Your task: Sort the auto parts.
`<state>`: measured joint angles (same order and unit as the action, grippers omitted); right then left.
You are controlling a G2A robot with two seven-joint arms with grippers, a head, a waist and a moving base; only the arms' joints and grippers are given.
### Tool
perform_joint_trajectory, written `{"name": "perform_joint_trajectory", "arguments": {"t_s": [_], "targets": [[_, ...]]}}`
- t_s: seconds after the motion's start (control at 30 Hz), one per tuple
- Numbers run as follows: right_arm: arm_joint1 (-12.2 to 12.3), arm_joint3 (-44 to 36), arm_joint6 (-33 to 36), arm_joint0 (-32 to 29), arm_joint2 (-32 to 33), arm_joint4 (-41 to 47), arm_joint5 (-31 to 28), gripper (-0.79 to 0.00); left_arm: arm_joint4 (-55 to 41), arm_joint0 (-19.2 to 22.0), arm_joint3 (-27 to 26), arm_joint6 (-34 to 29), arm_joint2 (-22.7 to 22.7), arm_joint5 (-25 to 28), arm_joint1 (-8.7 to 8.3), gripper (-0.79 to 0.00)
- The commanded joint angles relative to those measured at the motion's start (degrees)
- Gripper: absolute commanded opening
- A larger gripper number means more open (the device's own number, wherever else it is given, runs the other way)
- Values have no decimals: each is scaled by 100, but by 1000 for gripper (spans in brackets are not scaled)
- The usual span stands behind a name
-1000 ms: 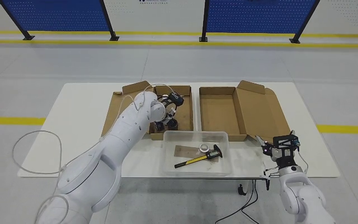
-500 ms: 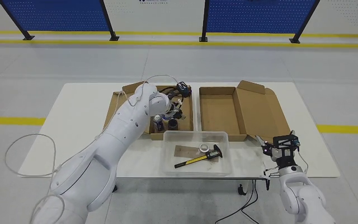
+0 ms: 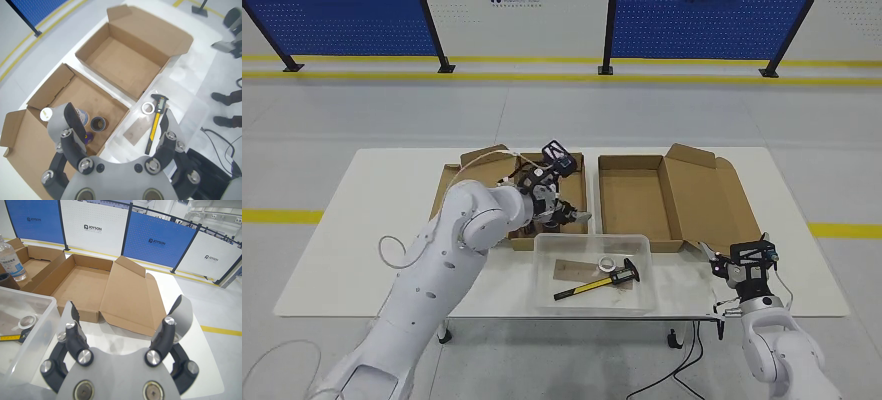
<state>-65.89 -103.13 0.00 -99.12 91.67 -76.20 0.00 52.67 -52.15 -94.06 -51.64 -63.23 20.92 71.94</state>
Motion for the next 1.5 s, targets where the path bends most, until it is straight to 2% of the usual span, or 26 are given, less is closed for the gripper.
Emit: {"name": "perform_joint_trajectory", "arguments": {"t_s": [0.0, 0.1, 0.23, 0.43, 0.6, 0.77, 1.2, 1.37, 1.47], "targets": [[0, 0, 0, 0, 0, 0, 0, 0, 209, -708, -716, 316, -432, -51, -99, 0], [0, 0, 0, 0, 0, 0, 0, 0, 474, -1589, -1377, 929, -1048, -208, -211, 0], [0, 0, 0, 0, 0, 0, 0, 0, 1054, -2934, -1897, 2077, -1895, -395, -329, 0], [0, 0, 0, 0, 0, 0, 0, 0, 1627, -4547, -2580, 3506, -2730, -912, -377, 0], [0, 0, 0, 0, 0, 0, 0, 0, 1991, -5353, -2921, 4191, -2984, -1323, -365, 0], [0, 0, 0, 0, 0, 0, 0, 0, 2416, -5769, -3027, 4255, -2996, -1514, -361, 0], [-1, -67, -6, 48, 6, -22, -28, 0, 2416, -5769, -3027, 4255, -2996, -1514, -361, 0], [-15, -593, 51, 109, -9, 71, -150, 0, 2416, -5769, -3027, 4255, -2996, -1514, -361, 0], [-14, -933, 444, 179, -90, 78, -353, 0, 2416, -5769, -3027, 4255, -2996, -1514, -361, 0]]}}
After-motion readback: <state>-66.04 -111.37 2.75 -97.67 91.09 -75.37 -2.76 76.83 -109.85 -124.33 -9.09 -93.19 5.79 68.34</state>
